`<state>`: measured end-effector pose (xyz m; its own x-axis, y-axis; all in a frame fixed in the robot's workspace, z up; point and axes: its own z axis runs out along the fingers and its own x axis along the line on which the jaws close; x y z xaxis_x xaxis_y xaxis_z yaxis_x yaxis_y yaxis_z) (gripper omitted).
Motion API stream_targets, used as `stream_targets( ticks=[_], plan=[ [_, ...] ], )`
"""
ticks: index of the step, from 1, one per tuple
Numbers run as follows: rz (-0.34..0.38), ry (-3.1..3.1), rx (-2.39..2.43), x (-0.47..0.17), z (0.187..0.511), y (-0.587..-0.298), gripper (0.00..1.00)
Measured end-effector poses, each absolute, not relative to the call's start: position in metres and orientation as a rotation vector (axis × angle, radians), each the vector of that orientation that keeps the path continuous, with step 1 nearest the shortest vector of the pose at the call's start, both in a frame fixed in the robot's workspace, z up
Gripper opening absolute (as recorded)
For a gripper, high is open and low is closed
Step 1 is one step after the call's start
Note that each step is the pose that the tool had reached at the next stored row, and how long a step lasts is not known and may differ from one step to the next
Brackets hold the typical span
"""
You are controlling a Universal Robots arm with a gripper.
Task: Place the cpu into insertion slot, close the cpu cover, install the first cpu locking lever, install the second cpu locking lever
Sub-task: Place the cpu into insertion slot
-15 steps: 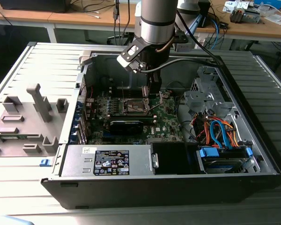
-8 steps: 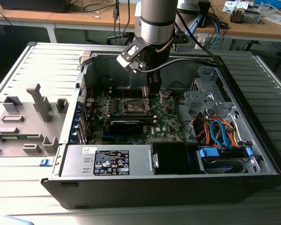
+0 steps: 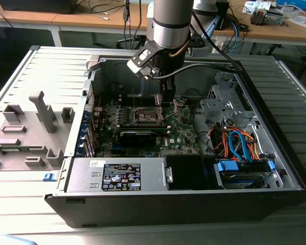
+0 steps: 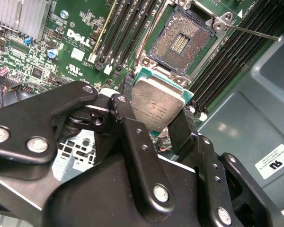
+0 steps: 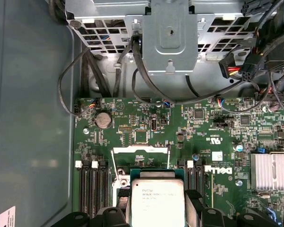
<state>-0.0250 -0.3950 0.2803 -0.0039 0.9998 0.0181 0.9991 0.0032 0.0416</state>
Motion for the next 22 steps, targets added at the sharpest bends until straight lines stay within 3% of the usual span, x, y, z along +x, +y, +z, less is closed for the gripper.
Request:
stream_targets(
  ticks=[22],
  plan=[
    [0.066, 2.205, 2.213, -0.0294, 0.2763, -0.3950, 0.55]
  ],
)
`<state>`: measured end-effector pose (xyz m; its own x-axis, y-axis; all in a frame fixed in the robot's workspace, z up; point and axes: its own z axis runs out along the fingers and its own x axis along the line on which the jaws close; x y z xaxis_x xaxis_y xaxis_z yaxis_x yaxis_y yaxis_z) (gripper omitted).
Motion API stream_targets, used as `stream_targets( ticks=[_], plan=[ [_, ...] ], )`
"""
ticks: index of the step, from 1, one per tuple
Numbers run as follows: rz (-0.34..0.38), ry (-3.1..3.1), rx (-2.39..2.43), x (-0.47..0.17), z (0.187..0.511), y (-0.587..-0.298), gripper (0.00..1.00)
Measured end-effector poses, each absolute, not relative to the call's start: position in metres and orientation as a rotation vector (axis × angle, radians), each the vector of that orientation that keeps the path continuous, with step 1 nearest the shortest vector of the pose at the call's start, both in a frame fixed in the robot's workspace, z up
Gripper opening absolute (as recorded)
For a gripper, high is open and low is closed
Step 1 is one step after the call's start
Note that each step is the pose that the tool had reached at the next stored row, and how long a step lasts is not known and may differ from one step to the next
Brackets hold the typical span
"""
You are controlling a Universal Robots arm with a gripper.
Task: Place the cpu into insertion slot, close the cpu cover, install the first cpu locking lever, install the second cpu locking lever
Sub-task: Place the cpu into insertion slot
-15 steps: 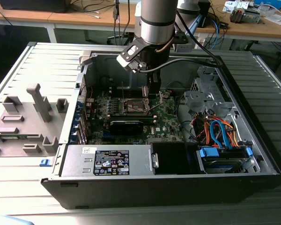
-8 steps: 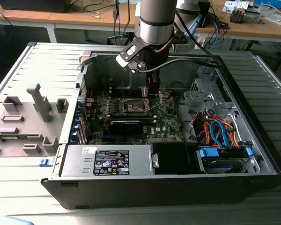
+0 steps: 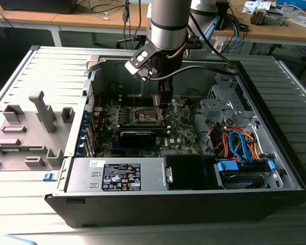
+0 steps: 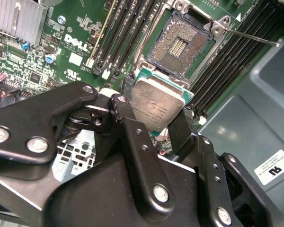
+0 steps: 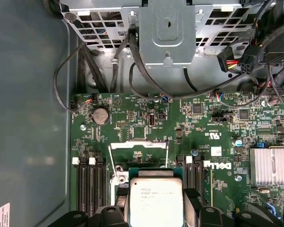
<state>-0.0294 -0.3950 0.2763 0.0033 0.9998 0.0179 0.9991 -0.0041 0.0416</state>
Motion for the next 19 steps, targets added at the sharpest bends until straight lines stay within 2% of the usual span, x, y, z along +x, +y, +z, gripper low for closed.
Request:
stream_targets(
  ticks=[19],
  plan=[
    [0.066, 2.205, 2.213, -0.0352, 0.2680, -0.3950, 0.55]
  ],
)
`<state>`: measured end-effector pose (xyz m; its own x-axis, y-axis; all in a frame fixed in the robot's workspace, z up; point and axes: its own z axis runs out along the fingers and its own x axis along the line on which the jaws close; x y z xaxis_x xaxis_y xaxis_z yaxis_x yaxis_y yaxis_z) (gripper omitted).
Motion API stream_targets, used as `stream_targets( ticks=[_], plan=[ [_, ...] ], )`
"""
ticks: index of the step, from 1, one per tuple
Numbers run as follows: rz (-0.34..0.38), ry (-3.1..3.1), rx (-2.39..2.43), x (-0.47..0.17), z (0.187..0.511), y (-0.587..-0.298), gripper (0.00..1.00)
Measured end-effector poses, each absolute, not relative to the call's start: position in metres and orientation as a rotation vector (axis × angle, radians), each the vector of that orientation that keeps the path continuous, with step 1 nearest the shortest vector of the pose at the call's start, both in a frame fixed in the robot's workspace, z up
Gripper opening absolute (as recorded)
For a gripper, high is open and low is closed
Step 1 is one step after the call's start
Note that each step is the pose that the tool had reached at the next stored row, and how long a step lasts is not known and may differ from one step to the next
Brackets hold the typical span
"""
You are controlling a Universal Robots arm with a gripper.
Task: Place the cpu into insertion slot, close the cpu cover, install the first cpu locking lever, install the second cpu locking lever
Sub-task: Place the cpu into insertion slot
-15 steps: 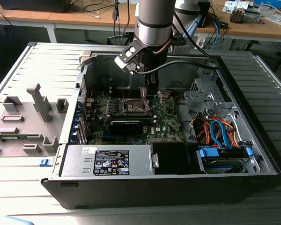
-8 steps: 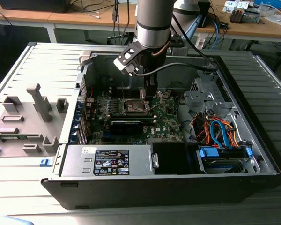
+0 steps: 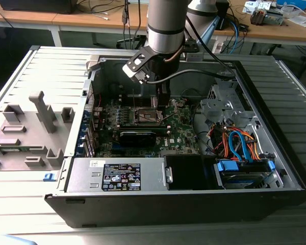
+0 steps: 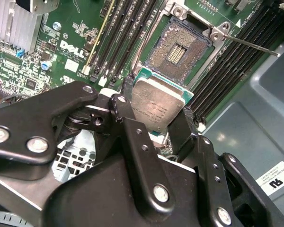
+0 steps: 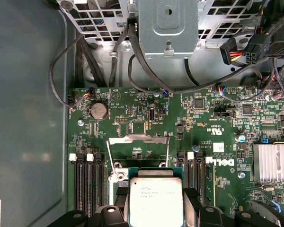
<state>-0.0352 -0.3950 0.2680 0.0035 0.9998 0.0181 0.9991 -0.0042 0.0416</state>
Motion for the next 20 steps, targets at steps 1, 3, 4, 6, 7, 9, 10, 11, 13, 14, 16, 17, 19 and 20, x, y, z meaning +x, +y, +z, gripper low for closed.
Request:
stream_targets(
  ticks=[1, 3, 4, 6, 7, 9, 10, 11, 13, 14, 16, 17, 19, 20],
  plan=[
    [0.066, 2.205, 2.213, -0.0353, 0.2679, -0.3950, 0.55],
    [0.066, 2.205, 2.213, -0.0373, 0.2664, -0.3950, 0.55],
    [0.066, 2.205, 2.213, -0.0373, 0.2663, -0.3950, 0.55],
    [0.066, 2.205, 2.213, -0.0376, 0.2661, -0.3950, 0.55],
    [0.066, 2.205, 2.213, -0.0377, 0.2659, -0.3950, 0.55],
    [0.066, 2.205, 2.213, -0.0379, 0.2657, -0.3950, 0.55],
    [0.066, 2.205, 2.213, -0.0381, 0.2655, -0.3950, 0.55],
    [0.066, 2.205, 2.213, -0.0382, 0.2654, -0.3950, 0.55],
    [0.066, 2.205, 2.213, -0.0383, 0.2652, -0.3950, 0.55],
    [0.066, 2.205, 2.213, -0.0384, 0.2650, -0.3950, 0.55],
    [0.066, 2.205, 2.213, -0.0390, 0.2641, -0.3950, 0.55],
    [0.066, 2.205, 2.213, -0.0392, 0.2633, -0.3950, 0.55],
    [0.066, 2.205, 2.213, -0.0392, 0.2633, -0.3950, 0.55],
    [0.066, 2.205, 2.213, -0.0392, 0.2631, -0.3950, 0.55]
  ],
)
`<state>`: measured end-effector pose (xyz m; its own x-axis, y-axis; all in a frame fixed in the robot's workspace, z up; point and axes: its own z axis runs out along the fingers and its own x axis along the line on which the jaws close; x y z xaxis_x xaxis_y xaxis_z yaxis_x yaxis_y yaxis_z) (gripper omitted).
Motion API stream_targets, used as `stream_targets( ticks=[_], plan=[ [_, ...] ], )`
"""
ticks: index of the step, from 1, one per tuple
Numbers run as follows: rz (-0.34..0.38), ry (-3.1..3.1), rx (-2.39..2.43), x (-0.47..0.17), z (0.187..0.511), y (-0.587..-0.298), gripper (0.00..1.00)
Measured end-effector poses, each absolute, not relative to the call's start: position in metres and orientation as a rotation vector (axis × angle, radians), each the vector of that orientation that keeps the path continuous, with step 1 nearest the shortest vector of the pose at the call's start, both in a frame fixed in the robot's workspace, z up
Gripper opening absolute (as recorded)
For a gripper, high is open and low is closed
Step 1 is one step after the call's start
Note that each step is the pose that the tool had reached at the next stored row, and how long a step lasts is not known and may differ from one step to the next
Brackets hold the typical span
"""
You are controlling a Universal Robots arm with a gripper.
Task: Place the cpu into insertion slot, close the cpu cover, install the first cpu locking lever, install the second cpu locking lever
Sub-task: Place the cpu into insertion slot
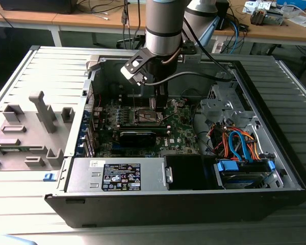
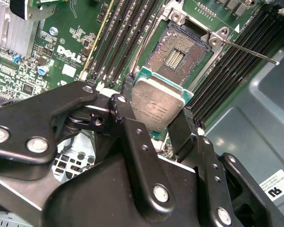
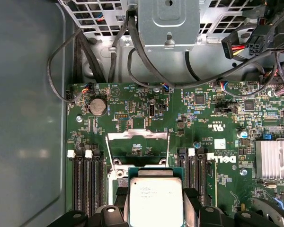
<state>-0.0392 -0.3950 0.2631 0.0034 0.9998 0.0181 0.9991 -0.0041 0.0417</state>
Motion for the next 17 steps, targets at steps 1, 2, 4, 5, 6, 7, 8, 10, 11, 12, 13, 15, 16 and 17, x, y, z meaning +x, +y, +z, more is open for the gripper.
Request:
stream_targets(
  ticks=[1, 2, 4, 5, 6, 7, 8, 10, 11, 12, 13, 15, 16, 17],
  plan=[
    [0.066, 2.205, 2.213, -0.0392, 0.2631, -0.3950, 0.55],
    [0.066, 2.205, 2.213, -0.0392, 0.2630, -0.3950, 0.55],
    [0.066, 2.205, 2.213, -0.0392, 0.2629, -0.3950, 0.55],
    [0.066, 2.205, 2.213, -0.0392, 0.2629, -0.3950, 0.55],
    [0.066, 2.205, 2.213, -0.0393, 0.2628, -0.3950, 0.55],
    [0.066, 2.205, 2.214, -0.0397, 0.2627, -0.3950, 0.55],
    [0.066, 2.205, 2.213, -0.0404, 0.2625, -0.3950, 0.55],
    [0.066, 2.205, 2.213, -0.0426, 0.2618, -0.3950, 0.55],
    [0.066, 2.205, 2.213, -0.0434, 0.2616, -0.3950, 0.55],
    [0.066, 2.207, 2.212, -0.0440, 0.2615, -0.3950, 0.55],
    [0.066, 2.209, 2.210, -0.0443, 0.2614, -0.3950, 0.55],
    [0.066, 2.216, 2.203, -0.0449, 0.2609, -0.3949, 0.55],
    [0.066, 2.217, 2.201, -0.0455, 0.2607, -0.3949, 0.55],
    [0.066, 2.218, 2.201, -0.0459, 0.2604, -0.3949, 0.55]
  ],
)
